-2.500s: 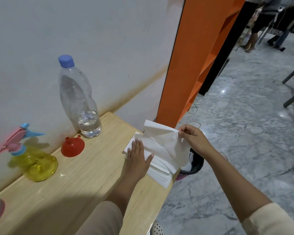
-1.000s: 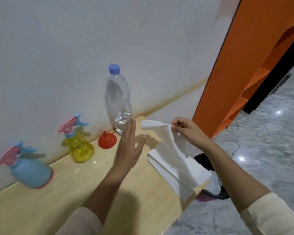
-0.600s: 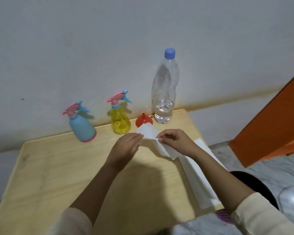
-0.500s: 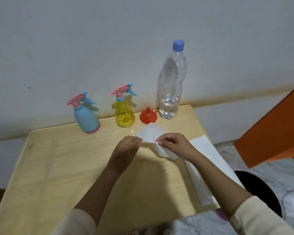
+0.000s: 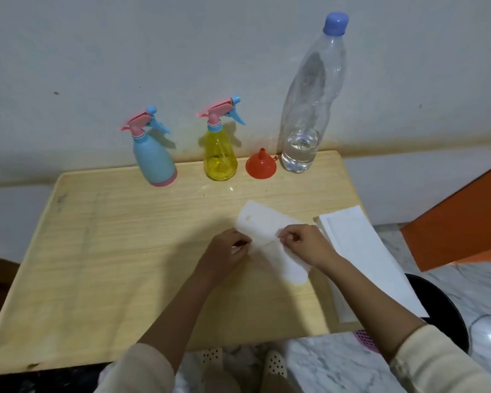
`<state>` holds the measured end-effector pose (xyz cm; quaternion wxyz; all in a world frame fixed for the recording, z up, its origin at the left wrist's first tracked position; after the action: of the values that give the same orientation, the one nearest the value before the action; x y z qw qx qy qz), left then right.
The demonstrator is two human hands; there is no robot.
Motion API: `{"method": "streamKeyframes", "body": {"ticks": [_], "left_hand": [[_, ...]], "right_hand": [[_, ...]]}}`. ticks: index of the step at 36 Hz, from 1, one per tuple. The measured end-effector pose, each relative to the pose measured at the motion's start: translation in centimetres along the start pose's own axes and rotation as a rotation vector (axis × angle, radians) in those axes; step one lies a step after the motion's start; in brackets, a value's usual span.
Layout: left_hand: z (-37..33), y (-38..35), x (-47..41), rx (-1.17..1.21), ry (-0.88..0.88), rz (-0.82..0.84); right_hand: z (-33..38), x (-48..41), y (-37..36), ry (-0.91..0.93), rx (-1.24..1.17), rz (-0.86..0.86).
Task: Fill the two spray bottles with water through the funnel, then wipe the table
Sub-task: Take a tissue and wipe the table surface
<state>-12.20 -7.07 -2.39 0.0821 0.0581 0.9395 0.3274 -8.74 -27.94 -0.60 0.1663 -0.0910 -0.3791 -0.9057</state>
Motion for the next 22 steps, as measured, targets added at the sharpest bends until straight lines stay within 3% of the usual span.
{"method": "streamKeyframes", "body": {"ticks": [4,9,15,22], "left_hand": [[-0.5,-1.2,-2.3,-0.047,0.023,0.011],[0.0,-2.2,-4.5,-0.102,0.03,0.01],[1.8,-2.7,-6.3,-0.189,-0.031,-0.008],[4.3,-2.5,-5.6,-0.251,-0.165,0.078]], "right_hand": [[0.3,-0.3,-0.6,-0.059,0.122,-0.152],[1.1,1.4,-2.4,0.039,0.272,-0.43],[1.5,2.0,-6.6,-0.208,0.257,-0.356],[2.4,-1.3,-8.5,-0.489,0.177,-0.416]]}}
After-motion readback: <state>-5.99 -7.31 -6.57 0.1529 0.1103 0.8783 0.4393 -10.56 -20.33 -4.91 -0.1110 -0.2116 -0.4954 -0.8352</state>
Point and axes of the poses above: each hand's wrist, its own x-axis away from the middle knuckle, its own y-axis out of the back of the hand, z = x × y, the point moved 1 cm from there along -x, towards the middle knuckle
